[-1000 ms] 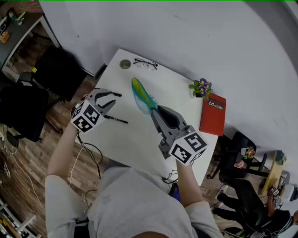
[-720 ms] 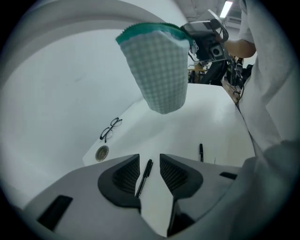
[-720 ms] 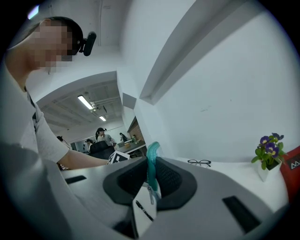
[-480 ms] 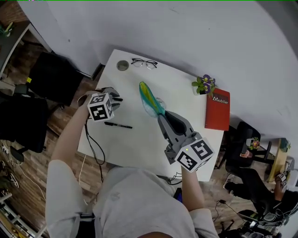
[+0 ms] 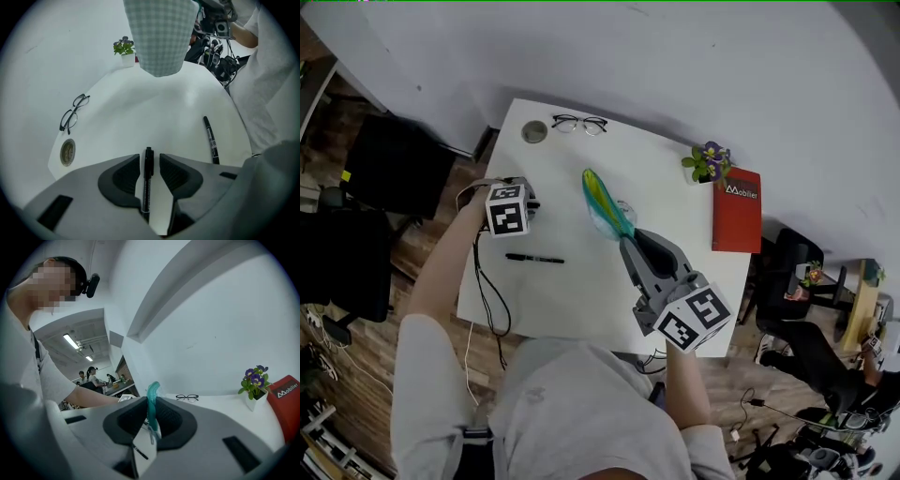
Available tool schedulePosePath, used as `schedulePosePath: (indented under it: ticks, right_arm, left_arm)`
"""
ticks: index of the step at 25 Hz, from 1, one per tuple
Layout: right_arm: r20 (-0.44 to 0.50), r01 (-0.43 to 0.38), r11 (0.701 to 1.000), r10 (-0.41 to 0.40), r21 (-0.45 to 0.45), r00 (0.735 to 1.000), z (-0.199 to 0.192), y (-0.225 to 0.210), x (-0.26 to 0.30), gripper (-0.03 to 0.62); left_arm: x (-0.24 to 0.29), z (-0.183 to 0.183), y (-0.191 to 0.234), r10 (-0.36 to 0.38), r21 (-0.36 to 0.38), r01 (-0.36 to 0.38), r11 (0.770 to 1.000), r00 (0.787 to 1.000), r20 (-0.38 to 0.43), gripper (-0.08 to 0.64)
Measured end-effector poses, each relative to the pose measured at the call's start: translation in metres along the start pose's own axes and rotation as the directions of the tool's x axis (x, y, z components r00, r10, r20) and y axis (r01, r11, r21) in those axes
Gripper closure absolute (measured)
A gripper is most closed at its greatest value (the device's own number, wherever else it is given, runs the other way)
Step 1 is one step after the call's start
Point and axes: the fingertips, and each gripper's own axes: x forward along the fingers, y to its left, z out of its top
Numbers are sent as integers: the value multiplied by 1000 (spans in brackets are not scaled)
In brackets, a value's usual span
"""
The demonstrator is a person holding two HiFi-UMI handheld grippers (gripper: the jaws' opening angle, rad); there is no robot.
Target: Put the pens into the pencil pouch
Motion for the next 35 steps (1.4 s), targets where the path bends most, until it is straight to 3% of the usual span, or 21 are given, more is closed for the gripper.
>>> schedulePosePath:
  ticks: [5, 10, 15, 19, 22, 25, 30, 35]
  right_arm:
    - [-2, 12, 1000, -12, 2, 1000, -3, -1, 0, 523]
    - [-6, -8, 1000, 8, -3, 1000, -3, 2, 0, 523]
    - [2, -44, 999, 44, 0, 999, 0, 7, 1, 523]
    - [10, -88, 996, 88, -2, 996, 2, 13, 3, 523]
    - [9, -123, 992, 124, -16, 992, 3, 19, 3, 523]
    - [5, -157, 987, 157, -38, 988, 4, 25, 0, 523]
    - [1, -194, 980, 194, -52, 981, 5, 30, -6, 523]
    - [-6, -239, 969, 239, -71, 971, 6, 38, -19, 523]
  left_arm:
    - [3, -1, -2, -53, -12, 53, 999, 998, -22, 440]
    - [4, 0, -6, -35, -54, 33, 998, 999, -21, 486]
    - [-13, 10, -6, 60, -153, -48, 987, 995, 77, 488]
    - [-47, 25, -1, 194, -260, -140, 955, 961, 196, 488]
    - [-80, 35, 0, 319, -349, -217, 912, 908, 270, 488]
    - [-114, 43, -4, 440, -447, -270, 853, 833, 337, 488]
    - [-170, 54, -16, 619, -611, -303, 731, 672, 407, 487]
    - [-220, 70, -34, 749, -718, -308, 624, 499, 436, 488]
